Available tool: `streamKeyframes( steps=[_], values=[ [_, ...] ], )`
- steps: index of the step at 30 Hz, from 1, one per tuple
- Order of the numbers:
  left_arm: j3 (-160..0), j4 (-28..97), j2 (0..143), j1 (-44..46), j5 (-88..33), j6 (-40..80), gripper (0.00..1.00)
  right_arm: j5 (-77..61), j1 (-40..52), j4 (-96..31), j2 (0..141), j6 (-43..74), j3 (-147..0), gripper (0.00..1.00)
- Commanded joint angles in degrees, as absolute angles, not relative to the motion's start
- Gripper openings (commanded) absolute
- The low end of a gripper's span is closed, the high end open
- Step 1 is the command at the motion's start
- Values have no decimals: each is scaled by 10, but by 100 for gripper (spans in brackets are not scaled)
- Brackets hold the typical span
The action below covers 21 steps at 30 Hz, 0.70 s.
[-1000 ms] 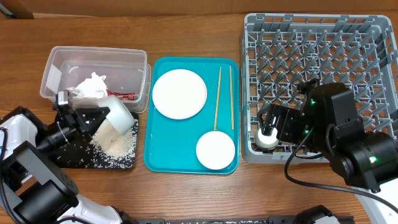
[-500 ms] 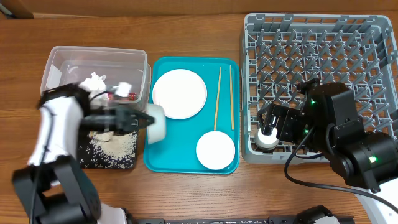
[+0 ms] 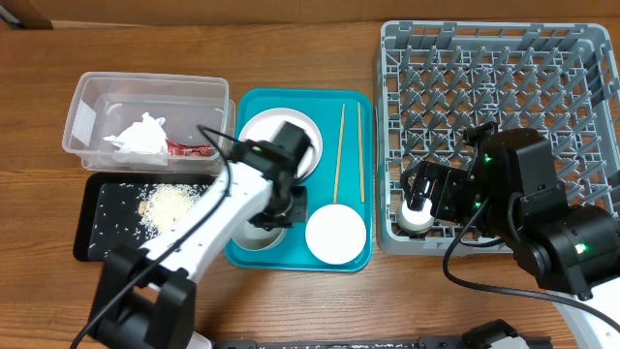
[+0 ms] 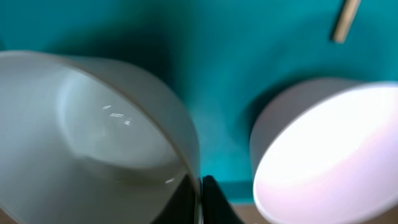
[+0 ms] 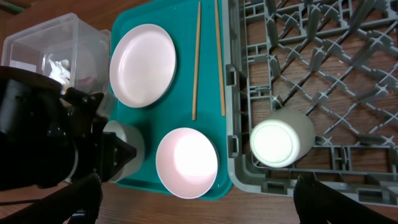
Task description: Sort waste into correct bins and load items into the dishwasher
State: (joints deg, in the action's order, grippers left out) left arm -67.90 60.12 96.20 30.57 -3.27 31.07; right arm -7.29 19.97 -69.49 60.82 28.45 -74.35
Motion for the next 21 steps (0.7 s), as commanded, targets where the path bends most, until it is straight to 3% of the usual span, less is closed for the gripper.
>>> streamKeyframes(
  steps=[1, 2, 4, 19, 21],
  values=[
    [-684, 595, 971, 332, 45, 394, 50, -76, 202, -691, 607, 281, -750, 100],
    [-686, 598, 969, 334, 45, 394, 64, -76, 202, -691, 607, 281, -750, 100],
    [-698, 613, 964, 329, 47, 394, 70, -76, 202, -691, 607, 280, -750, 100],
    [-901, 747, 911, 255, 67, 262, 76, -78, 203, -674, 653, 260, -750, 99],
    [-901, 757, 911, 255, 66, 262, 71, -78, 203, -672, 653, 256, -750, 99]
  ],
)
